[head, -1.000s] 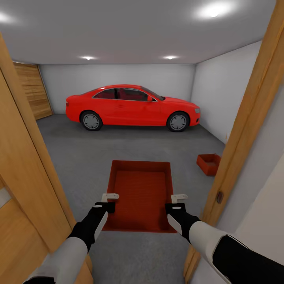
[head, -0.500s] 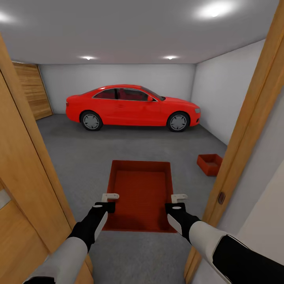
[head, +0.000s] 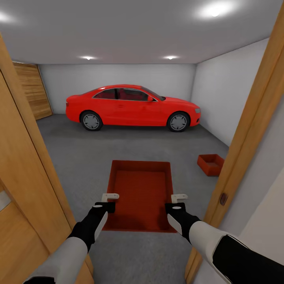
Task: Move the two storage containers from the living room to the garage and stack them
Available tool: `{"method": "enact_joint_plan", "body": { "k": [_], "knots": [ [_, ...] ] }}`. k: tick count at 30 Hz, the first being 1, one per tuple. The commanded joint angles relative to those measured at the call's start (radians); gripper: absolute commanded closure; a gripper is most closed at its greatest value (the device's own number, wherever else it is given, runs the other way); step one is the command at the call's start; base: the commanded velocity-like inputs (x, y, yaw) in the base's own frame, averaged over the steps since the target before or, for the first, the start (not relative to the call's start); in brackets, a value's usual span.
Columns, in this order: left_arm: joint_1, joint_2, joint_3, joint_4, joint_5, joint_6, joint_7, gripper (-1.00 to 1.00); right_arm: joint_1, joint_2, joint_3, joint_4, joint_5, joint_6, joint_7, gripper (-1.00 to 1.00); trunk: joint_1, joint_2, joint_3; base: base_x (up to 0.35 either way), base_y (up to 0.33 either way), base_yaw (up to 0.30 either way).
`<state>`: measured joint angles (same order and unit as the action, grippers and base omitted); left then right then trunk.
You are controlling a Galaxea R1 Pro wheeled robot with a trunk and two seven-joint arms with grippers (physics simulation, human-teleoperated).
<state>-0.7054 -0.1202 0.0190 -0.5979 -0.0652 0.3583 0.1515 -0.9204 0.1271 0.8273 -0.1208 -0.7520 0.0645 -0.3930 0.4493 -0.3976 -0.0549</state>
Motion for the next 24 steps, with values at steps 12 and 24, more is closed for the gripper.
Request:
{"method": "enact_joint_plan", "body": {
  "k": [12, 24],
  "knots": [
    [0.000, -0.013, -0.007, 0.001, 0.012, 0.060, -0.001, 1.00, -0.002, 0.000, 0.049, -0.033, 0.022, 0.004, -0.003, 1.00, 0.001, -0.002, -0.002, 0.001, 0.001, 0.000],
    [0.000, -0.013, -0.007, -0.001, 0.012, 0.060, -0.001, 1.00, -0.002, 0.000, 0.049, -0.033, 0.022, 0.004, -0.003, 1.00, 0.001, -0.002, -0.002, 0.000, 0.000, 0.000]
  ]
}}
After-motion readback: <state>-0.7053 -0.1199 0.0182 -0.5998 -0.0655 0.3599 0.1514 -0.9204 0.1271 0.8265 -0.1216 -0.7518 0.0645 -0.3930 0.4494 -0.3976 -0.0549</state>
